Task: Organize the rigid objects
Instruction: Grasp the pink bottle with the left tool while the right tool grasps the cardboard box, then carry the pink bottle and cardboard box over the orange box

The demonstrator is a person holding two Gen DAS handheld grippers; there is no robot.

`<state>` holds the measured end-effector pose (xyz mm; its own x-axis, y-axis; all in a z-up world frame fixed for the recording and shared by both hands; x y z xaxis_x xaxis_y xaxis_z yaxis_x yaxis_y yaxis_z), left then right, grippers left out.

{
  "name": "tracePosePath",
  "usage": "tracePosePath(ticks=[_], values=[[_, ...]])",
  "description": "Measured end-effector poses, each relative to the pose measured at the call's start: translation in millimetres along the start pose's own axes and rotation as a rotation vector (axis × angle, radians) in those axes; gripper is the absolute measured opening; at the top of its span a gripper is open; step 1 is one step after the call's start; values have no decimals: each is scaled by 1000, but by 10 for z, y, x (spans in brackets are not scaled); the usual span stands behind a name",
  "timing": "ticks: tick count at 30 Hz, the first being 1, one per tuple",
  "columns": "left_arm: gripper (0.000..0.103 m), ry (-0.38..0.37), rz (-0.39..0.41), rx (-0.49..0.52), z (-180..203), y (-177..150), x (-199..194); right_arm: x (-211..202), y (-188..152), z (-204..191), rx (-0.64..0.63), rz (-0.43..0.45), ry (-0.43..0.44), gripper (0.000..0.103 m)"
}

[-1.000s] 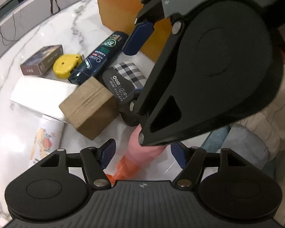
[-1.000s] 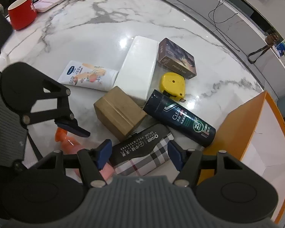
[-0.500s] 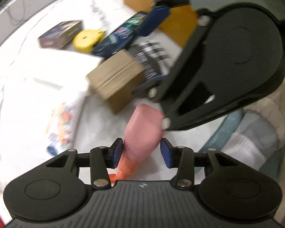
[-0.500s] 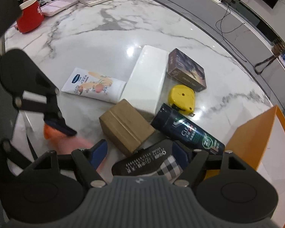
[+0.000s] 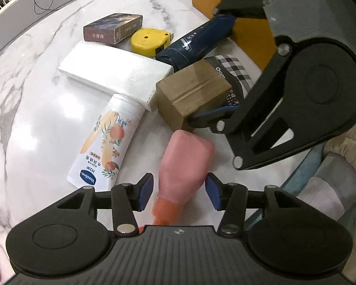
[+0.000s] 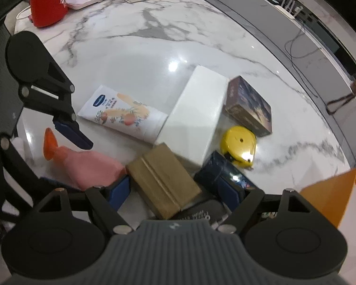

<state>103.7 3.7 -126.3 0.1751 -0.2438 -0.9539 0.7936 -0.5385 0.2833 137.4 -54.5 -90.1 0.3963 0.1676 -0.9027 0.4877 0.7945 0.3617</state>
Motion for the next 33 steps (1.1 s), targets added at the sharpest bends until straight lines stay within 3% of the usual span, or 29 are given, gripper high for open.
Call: tracePosePath(ticks=[9,14,21,33], values=[[57,-12,10,-29,-19,-18,72,130,64,-16,-8,0,36,79],[49,-18,16,-48,-37,0,92,183,69,-32,33,-10,70,68],[48,27,40,-86,-46,-6,94,67,51,-82,38,-15,49,52],[48,71,123,-159,-49,24,-230,-333,-82,31,83,22,-37,49]])
Point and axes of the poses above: each gripper's, at about its wrist camera, not at the fingertips, and x roughly the way its jaws point, z to its right, y to its top, the point moved 5 cm from there along x, roughly the way its jaws point, and after that the axes turned 10 degrees about -x, right-handed, at the moved point
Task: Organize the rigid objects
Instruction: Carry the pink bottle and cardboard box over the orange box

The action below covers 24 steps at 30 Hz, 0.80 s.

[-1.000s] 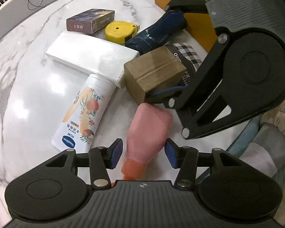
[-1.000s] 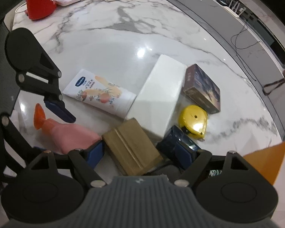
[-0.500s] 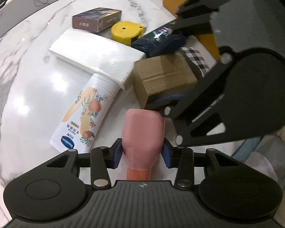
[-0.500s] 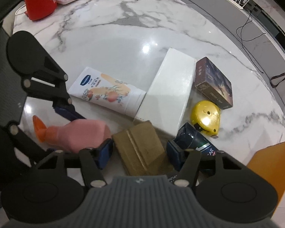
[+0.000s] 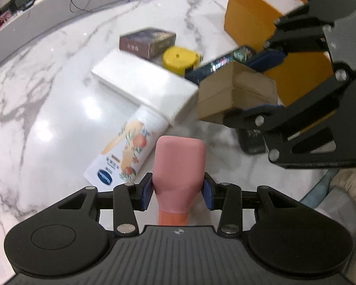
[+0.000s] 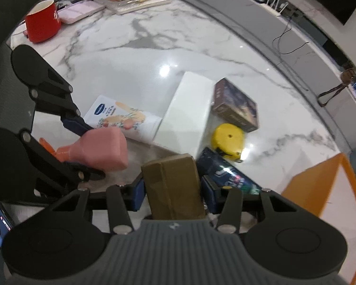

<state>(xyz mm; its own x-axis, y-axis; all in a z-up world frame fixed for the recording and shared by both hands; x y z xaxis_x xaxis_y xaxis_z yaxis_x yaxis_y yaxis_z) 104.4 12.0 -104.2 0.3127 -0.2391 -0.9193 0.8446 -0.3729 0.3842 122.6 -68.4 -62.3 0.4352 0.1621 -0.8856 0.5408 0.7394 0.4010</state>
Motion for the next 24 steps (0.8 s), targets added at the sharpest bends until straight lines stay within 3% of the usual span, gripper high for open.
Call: tracePosePath(ticks=[13,19,24], values=[[48,-45,125,-70,335,400,-581,-693,-194,348,68,92,-112,49],[48,-92,178,-13,750,607,-752,-1056,-475,672,130,116,-227,49],[48,-129,201,90,1235,791,-775,-1157,-883,997,213,64,-286,49]])
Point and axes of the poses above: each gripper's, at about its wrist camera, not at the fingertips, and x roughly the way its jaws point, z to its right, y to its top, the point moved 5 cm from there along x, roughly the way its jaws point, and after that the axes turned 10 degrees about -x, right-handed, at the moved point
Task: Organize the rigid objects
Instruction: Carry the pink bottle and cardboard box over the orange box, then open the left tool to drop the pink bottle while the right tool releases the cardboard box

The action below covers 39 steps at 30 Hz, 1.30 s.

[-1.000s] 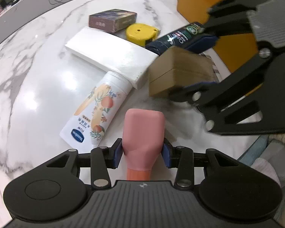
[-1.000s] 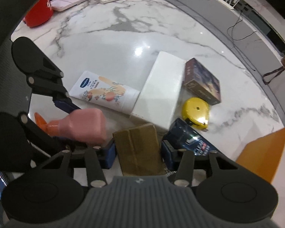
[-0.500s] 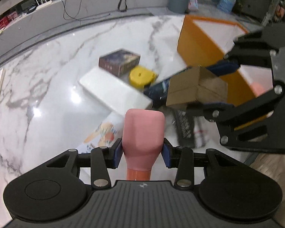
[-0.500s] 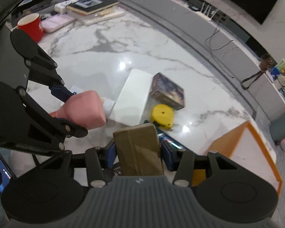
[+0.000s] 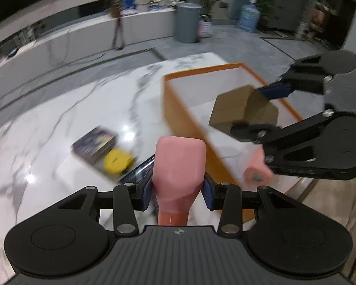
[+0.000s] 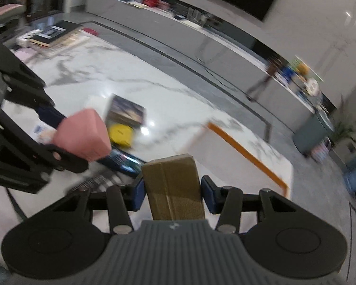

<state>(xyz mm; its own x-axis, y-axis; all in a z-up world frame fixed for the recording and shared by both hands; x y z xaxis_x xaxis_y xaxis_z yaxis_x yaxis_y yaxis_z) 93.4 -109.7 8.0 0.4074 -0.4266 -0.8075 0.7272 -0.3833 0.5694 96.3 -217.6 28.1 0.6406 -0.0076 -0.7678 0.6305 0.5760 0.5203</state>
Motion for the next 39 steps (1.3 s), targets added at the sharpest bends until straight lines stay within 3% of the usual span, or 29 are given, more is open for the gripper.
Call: tracePosePath(ticks=[7,12,24,39], values=[[48,-100,-16,14,382,238,313,120,-475,305,91,-67,0,49],[48,-124,-50,63,567,305,588,296,-685,410,119,-102,18,49],[48,-58,-107,244,770,494,1231,897,-856,481,147,-152,95,49],[48,40,-223,425,771,328,1758,1222,-915,441,163,-191,207,48]])
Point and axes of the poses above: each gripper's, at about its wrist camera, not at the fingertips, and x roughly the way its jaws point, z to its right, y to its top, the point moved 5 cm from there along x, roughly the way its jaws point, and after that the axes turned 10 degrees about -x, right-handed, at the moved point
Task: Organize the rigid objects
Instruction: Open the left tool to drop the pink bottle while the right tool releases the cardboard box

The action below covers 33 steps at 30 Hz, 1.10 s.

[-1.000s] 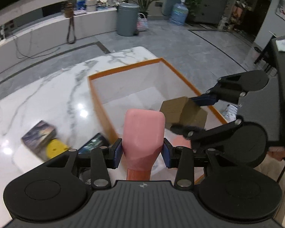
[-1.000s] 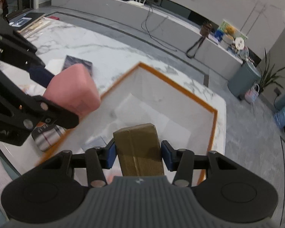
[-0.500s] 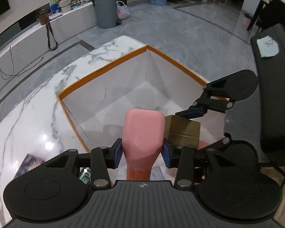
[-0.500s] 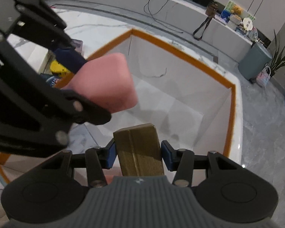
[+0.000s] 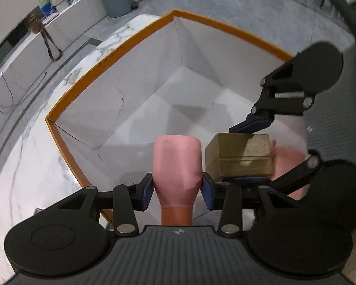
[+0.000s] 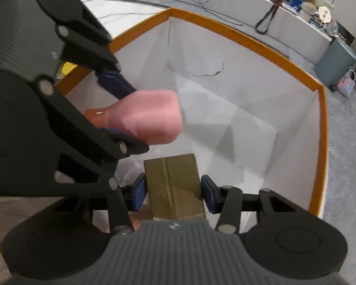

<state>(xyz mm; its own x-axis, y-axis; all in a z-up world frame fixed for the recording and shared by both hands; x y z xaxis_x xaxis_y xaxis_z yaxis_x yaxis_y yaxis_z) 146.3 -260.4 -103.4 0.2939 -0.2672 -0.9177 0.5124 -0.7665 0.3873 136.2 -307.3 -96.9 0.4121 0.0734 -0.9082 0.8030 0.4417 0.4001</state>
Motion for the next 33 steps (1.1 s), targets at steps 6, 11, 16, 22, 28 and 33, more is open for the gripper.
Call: tracePosePath(ticks=[6,11,16,22,28,33], values=[[47,-15,-40,64,13,-23,2,-10,34,-65,-30,-2,19,48],[48,-8,-45,74,13,-45,19,-49,2,-71,-33,2,5,49],[48,9,-32,72,9,-67,-10,-74,0,-62,-28,18,1,55],[49,-8,-10,64,12,-119,-65,-121,-14,-100,-44,30,0,60],[59,-18,49,37,15,-160,-163,-171,-19,-145,-68,42,-17,71],[70,-36,89,-20,-59,-149,-296,-231,-12,-169,-68,51,-35,76]])
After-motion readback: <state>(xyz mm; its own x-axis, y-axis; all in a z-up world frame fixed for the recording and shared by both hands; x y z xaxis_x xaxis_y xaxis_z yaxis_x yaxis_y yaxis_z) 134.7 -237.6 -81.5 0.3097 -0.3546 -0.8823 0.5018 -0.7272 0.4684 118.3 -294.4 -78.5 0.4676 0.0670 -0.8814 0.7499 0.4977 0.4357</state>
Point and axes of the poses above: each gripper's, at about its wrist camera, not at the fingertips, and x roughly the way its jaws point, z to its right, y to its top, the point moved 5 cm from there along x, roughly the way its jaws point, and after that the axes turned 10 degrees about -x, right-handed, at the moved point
